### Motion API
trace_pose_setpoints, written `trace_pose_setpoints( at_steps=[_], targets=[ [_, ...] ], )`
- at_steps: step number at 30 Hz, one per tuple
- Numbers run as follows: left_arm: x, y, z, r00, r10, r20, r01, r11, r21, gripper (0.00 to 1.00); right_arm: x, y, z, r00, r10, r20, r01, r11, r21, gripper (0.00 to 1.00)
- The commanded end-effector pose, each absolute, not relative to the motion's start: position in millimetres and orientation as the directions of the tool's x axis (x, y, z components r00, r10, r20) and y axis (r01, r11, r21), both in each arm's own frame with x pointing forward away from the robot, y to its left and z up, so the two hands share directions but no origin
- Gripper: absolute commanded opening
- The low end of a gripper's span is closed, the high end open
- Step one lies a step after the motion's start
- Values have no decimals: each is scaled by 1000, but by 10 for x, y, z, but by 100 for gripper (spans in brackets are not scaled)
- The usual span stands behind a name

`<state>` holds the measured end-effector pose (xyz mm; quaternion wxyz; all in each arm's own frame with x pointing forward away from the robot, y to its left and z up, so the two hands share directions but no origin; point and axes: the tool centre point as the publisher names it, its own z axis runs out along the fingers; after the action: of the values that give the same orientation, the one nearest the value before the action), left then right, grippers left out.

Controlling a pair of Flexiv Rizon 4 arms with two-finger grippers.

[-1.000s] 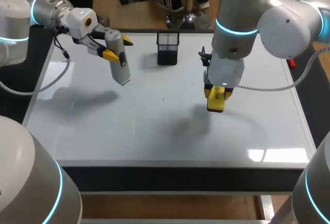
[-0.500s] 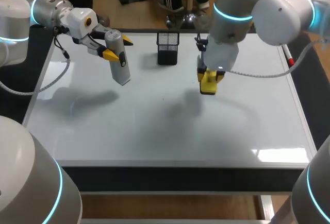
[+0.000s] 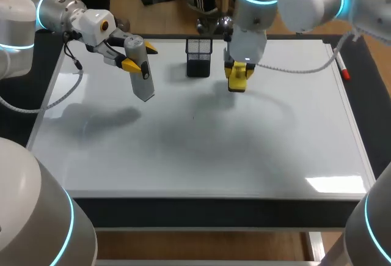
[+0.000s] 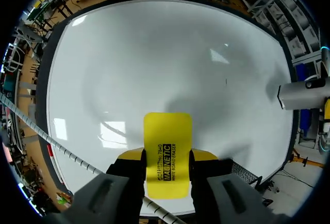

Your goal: Pick up the inspection probe, press it on each red-marked spot on the whiteboard one by one, put down the probe, pick up the eraser, and wipe off all the red marks.

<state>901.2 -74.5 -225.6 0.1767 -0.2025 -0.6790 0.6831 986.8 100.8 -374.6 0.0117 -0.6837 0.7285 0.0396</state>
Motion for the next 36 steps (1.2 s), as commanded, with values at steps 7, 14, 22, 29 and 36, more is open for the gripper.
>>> trace_pose_setpoints(
  at_steps=[7, 14, 22, 29, 36],
  targets=[
    [9022, -744, -2250, -854, 519, -37, 33, -16, -999, 0, 10395, 959, -3853, -65, -997, -37, -992, 61, 107, 0],
    [9022, -744, -2250, -854, 519, -37, 33, -16, -999, 0, 10517, 906, -3925, -44, -999, -11, -995, 43, 95, 0],
    [9022, -744, -2250, -854, 519, -37, 33, -16, -999, 0, 10597, 875, -3980, -49, -999, -9, -995, 48, 88, 0],
    [9022, -744, -2250, -854, 519, -37, 33, -16, -999, 0, 10662, 837, -4038, -46, -999, -17, -995, 45, 86, 0],
    [9022, -744, -2250, -854, 519, -37, 33, -16, -999, 0, 10718, 809, -4088, -45, -999, -16, -996, 43, 82, 0]
  ],
)
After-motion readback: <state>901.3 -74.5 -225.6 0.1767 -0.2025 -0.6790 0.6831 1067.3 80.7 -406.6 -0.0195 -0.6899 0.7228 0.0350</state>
